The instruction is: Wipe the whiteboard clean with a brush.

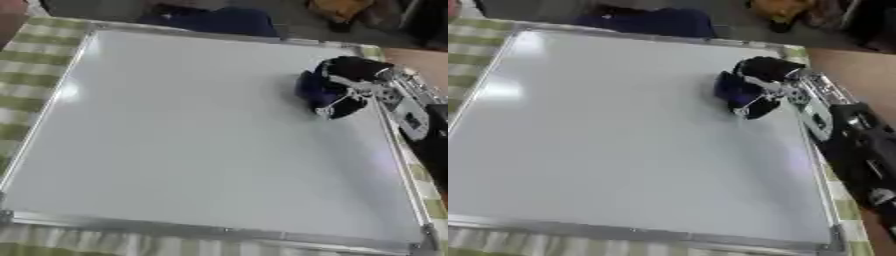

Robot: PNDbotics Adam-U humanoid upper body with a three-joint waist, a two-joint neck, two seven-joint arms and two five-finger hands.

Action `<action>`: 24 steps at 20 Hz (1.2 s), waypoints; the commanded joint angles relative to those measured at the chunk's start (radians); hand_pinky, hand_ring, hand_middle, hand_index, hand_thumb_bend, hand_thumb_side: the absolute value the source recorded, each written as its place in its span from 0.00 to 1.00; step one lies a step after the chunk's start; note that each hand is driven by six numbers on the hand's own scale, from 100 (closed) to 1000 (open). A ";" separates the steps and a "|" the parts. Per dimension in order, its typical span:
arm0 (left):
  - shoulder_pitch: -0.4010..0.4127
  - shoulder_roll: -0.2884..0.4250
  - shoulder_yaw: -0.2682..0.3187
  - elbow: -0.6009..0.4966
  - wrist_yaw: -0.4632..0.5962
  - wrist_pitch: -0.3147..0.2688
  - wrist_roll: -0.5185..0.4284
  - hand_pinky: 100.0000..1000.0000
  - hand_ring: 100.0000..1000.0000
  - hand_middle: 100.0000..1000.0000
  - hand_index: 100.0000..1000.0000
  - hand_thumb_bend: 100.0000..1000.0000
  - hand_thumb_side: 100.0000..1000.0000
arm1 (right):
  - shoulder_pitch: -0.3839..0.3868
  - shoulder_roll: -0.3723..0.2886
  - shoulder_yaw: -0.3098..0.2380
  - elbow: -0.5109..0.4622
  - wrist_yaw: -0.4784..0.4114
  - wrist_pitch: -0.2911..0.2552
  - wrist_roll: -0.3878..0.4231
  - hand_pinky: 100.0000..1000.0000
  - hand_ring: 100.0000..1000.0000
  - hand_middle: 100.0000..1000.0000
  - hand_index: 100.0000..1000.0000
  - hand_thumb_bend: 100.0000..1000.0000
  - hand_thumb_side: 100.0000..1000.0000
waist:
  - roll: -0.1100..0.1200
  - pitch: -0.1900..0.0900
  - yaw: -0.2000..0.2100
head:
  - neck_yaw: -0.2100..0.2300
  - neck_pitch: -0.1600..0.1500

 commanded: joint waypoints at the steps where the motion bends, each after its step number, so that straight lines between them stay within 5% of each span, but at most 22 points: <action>1: -0.013 0.014 0.000 -0.019 0.002 -0.002 -0.003 0.48 0.49 0.48 0.33 0.04 1.00 | -0.013 -0.033 -0.009 0.013 0.018 -0.019 0.013 0.75 0.81 0.44 0.19 0.00 0.16 | 0.005 -0.013 0.001 | -0.002 -0.010; 10: -0.012 0.015 0.000 -0.019 0.001 0.000 -0.004 0.48 0.49 0.48 0.33 0.04 1.00 | -0.024 -0.033 -0.009 0.006 -0.016 -0.072 0.084 0.76 0.81 0.48 0.36 0.00 0.08 | 0.006 -0.013 -0.003 | -0.001 -0.008; 17: -0.013 0.014 0.000 -0.019 0.003 0.001 -0.002 0.49 0.49 0.48 0.33 0.04 1.00 | -0.024 -0.033 -0.009 -0.006 -0.023 -0.083 0.109 0.77 0.83 0.57 0.43 0.00 0.13 | 0.007 -0.012 -0.004 | 0.000 -0.010; 21: -0.013 0.014 0.000 -0.019 0.003 0.000 -0.001 0.49 0.49 0.48 0.33 0.04 1.00 | -0.025 -0.031 -0.010 -0.009 -0.020 -0.086 0.107 0.78 0.84 0.62 0.39 0.00 0.19 | 0.008 -0.012 -0.004 | 0.001 -0.010; 24: -0.014 0.014 0.000 -0.019 0.004 0.001 -0.001 0.49 0.49 0.48 0.33 0.04 1.00 | -0.026 -0.032 -0.012 -0.012 -0.016 -0.084 0.098 0.78 0.85 0.64 0.24 0.00 0.23 | 0.007 -0.012 -0.005 | 0.002 -0.012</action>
